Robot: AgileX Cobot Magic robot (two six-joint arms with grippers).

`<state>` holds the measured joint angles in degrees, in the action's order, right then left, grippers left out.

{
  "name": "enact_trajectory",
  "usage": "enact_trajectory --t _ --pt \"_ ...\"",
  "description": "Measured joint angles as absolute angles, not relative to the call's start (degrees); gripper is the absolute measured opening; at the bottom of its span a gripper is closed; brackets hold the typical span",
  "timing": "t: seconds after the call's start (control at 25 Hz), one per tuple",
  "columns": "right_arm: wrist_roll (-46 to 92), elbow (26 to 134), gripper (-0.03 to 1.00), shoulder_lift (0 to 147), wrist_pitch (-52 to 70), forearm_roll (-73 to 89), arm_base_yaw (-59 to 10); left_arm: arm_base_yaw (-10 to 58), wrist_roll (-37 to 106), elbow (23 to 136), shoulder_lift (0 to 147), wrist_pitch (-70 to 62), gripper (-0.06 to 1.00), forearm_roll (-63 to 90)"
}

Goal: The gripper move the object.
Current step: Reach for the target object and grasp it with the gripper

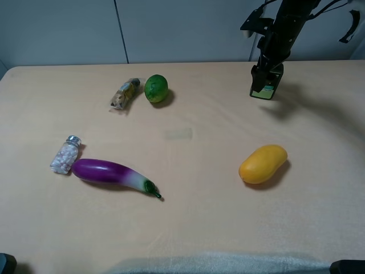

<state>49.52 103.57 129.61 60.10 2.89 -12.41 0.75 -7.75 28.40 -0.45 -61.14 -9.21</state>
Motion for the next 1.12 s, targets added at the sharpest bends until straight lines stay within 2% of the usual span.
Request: enact_trajectory --t 0.36,0.8,1.12 --pt "49.52 103.57 0.69 129.61 60.16 2.89 -12.41 0.75 -7.75 28.40 -0.45 -61.14 0.85 -9.21" --pt "49.52 103.61 0.63 129.88 60.29 3.43 -12.41 0.75 -7.75 28.40 -0.45 -61.14 0.85 -9.21" --pt "49.52 103.63 0.43 129.88 60.11 3.08 -12.41 0.75 -7.75 28.40 -0.45 -61.14 0.85 -9.21"
